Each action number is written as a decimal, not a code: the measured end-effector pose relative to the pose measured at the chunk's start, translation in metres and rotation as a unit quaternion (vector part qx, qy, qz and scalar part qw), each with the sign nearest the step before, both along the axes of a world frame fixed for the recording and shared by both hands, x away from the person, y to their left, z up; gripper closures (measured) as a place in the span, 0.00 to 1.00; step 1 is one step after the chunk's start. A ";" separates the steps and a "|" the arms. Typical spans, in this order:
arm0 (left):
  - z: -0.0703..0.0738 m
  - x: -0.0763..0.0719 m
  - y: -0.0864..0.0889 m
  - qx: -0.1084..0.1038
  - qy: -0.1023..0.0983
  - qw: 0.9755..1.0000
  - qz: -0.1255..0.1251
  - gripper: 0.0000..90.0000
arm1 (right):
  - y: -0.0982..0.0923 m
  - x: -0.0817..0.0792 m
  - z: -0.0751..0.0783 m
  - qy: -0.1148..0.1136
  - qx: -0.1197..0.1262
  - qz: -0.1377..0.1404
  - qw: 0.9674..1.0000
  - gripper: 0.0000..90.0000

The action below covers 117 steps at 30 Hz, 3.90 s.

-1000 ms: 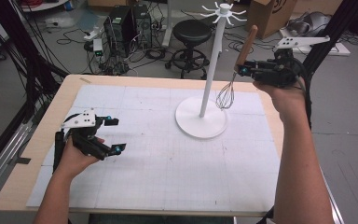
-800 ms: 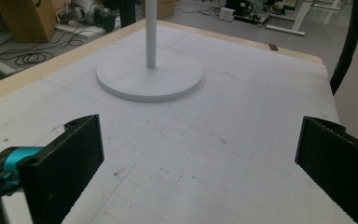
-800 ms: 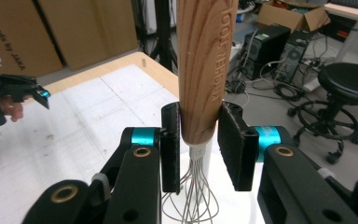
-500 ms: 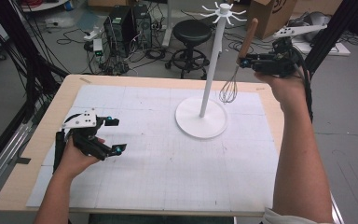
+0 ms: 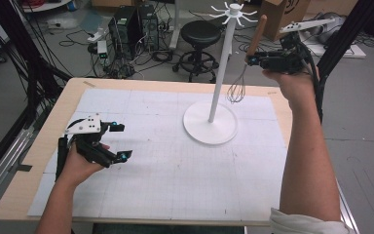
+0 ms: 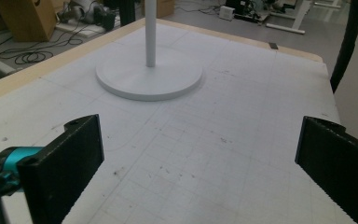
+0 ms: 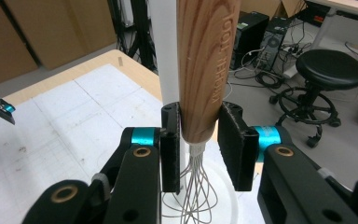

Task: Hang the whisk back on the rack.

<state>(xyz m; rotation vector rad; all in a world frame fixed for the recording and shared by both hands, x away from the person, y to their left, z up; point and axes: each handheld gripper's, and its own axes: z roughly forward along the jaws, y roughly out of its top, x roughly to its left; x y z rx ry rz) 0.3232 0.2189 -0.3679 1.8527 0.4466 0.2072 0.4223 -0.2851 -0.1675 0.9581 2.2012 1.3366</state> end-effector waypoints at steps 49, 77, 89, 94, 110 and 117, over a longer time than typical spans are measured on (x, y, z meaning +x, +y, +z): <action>-0.002 -0.001 0.005 0.001 0.001 1.000 0.006 0.02 | 0.024 0.013 0.014 0.022 -0.045 -0.028 0.998 0.79; -0.001 -0.001 0.005 -0.001 0.000 1.000 0.006 0.02 | 0.025 -0.006 0.006 -0.014 -0.036 -0.016 0.999 0.63; -0.001 -0.002 0.005 -0.005 -0.001 1.000 0.002 0.02 | 0.011 -0.045 -0.007 -0.053 0.003 0.027 0.998 0.55; -0.001 -0.002 0.004 -0.005 -0.001 1.000 0.000 0.02 | 0.009 -0.056 -0.015 -0.068 0.017 0.039 0.997 0.53; 0.000 -0.003 0.004 -0.012 -0.001 1.000 -0.005 0.02 | 0.011 -0.079 -0.060 -0.070 0.039 0.074 0.994 0.42; 0.000 -0.003 0.004 -0.011 -0.002 1.000 -0.007 0.02 | 0.014 -0.082 -0.081 -0.063 0.035 0.081 0.994 0.38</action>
